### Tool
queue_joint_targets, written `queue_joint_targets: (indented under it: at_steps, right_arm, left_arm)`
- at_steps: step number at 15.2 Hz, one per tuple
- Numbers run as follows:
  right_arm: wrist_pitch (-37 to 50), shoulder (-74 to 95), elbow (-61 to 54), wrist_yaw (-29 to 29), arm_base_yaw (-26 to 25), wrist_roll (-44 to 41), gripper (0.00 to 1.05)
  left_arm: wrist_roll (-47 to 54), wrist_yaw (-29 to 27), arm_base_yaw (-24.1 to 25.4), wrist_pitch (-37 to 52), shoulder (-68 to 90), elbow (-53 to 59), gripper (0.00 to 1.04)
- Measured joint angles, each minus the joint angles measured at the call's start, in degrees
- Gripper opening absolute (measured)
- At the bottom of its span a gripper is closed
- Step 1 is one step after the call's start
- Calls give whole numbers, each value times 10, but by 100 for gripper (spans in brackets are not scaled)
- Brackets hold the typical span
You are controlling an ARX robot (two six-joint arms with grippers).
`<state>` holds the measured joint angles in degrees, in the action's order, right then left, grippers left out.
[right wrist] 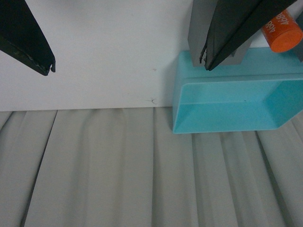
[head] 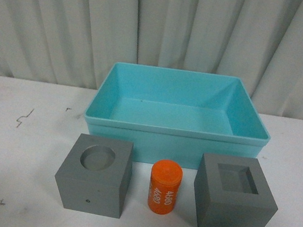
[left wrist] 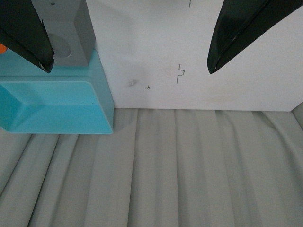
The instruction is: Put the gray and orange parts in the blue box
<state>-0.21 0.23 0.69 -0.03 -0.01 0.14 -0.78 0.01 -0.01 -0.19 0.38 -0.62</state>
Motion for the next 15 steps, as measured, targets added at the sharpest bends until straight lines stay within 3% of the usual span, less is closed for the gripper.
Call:
queue_joint_targets:
  at_steps: [6,7,8,10,12,15]
  right_arm:
    - [0,0,0,0,0,0,98]
    - [25,9,0,-31,-10,12,98]
    - [125,83,8,-83,-17,41,98]
    - [305,315,55,-85,23,81,98]
    - [385,517,155,-65,60,97,98]
    - [261,749,298,-40,87,121,98]
  left_arm:
    - [0,0,0,0,0,0,98]
    - [0,0,0,0,0,0,98]
    - [0,0,0,0,0,0,98]
    - [0,0,0,0,0,0,98]
    - [0,0,0,0,0,0,98]
    - [0,0,0,0,0,0,98]
